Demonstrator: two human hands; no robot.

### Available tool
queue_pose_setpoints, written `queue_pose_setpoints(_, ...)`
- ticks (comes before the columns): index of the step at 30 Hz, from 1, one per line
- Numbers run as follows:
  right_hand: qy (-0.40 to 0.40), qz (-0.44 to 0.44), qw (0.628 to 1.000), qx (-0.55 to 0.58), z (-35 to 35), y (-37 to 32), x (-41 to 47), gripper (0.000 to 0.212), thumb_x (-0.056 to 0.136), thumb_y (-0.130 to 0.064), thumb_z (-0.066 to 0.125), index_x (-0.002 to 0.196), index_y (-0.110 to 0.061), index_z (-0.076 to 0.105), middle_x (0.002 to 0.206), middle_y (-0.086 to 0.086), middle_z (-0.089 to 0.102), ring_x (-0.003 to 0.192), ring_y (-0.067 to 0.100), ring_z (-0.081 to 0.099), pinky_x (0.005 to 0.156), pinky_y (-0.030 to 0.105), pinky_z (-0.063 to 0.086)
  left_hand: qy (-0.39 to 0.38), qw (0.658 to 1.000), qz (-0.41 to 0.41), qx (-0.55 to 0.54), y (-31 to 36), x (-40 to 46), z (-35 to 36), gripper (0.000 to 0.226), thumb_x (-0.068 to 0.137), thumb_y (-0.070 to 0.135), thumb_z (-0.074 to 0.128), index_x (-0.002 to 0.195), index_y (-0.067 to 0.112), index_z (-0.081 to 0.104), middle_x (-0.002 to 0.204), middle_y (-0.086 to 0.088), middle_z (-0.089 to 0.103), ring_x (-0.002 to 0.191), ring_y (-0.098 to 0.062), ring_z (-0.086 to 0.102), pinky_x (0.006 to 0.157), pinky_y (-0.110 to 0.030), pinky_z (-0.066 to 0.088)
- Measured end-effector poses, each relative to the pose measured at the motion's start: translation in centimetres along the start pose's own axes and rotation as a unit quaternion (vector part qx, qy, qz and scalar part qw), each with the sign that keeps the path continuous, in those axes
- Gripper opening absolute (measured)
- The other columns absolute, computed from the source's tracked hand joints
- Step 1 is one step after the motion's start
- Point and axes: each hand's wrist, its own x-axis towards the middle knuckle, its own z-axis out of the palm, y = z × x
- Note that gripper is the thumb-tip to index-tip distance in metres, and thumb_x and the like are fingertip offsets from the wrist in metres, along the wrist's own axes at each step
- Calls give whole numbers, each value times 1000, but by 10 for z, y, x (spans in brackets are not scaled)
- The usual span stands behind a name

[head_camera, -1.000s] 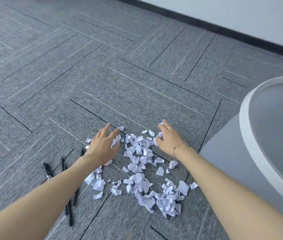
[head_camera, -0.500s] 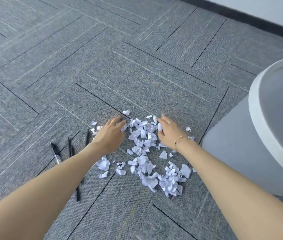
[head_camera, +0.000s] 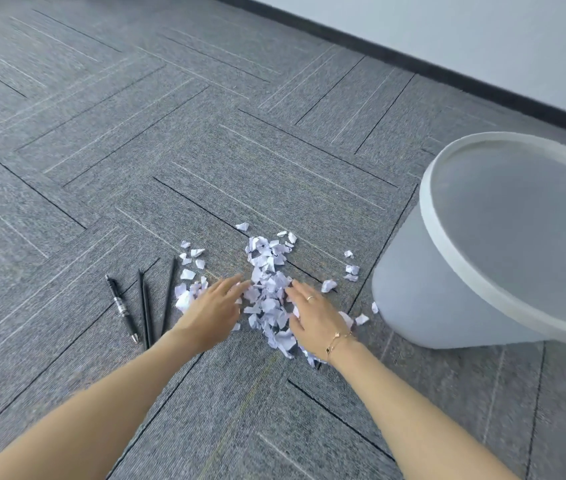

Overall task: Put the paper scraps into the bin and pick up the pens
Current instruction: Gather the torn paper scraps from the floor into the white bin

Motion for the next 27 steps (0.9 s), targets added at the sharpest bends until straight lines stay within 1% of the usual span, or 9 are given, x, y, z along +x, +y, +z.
queue_pose_setpoints(2,72,37,996,-24,2,4,-8,52,96,-29,30,146,-17,18,157,6,7,145,22,2,119,39,5,21,999,-7,32,-4,-8,-1,52,95,30,35,145,31,18,156,0,8,144,-21,10,117,-46,10)
queue_pose_setpoints(4,116,94,988,-41,4,16,-15,53,96,-34,28,145,-15,19,156,11,7,145,26,2,117,41,1,37,998,-24,42,-9,-13,-4,55,95,40,31,145,33,11,156,-2,-4,143,-21,-5,113,-41,-6)
queue_pose_setpoints(6,119,137,982,-59,7,32,-19,57,95,-40,24,145,-15,18,156,13,7,145,28,3,116,42,1,41,997,-41,41,-16,-13,-4,57,93,49,26,145,36,6,155,-1,-10,142,-21,-11,111,-40,-8)
queue_pose_setpoints(9,103,171,977,-78,11,51,-26,73,85,-50,-1,146,-13,12,156,15,2,145,29,-1,119,43,6,33,997,-65,37,-25,-8,-1,61,91,56,19,146,36,2,154,-1,-14,142,-22,-12,111,-41,-5)
queue_pose_setpoints(12,87,177,977,-78,22,57,-32,81,78,-54,-13,147,-14,4,155,15,-4,144,29,-7,119,41,0,28,995,-82,46,-30,-7,8,63,89,59,13,145,36,-4,153,-5,-16,141,-24,-14,111,-39,-10)
queue_pose_setpoints(17,98,140,985,-22,35,42,-25,70,85,-48,-1,147,-16,1,155,12,-11,144,24,-9,118,40,0,48,992,-113,-5,-17,-3,23,62,91,57,17,146,35,-5,152,-3,-20,140,-21,-19,111,-38,-13)
queue_pose_setpoints(20,99,106,989,10,38,26,-17,60,92,-42,9,147,-16,4,156,10,-10,144,21,-11,119,38,1,50,997,-65,-7,-1,1,31,60,92,56,15,146,35,-2,154,0,-16,141,-17,-18,114,-38,-12)
queue_pose_setpoints(23,110,86,990,28,39,17,-12,53,97,-34,19,147,-16,12,157,8,-3,145,20,-3,120,39,7,57,996,-58,-22,4,4,35,60,91,56,12,146,35,-1,155,2,-9,143,-15,-13,117,-39,-7)
queue_pose_setpoints(27,169,79,982,4,29,21,-7,53,94,-37,18,143,-18,25,157,4,8,144,18,8,116,34,7,104,993,-49,-8,-6,13,22,57,92,52,15,145,32,11,156,2,-1,144,-16,-4,117,-40,-2)
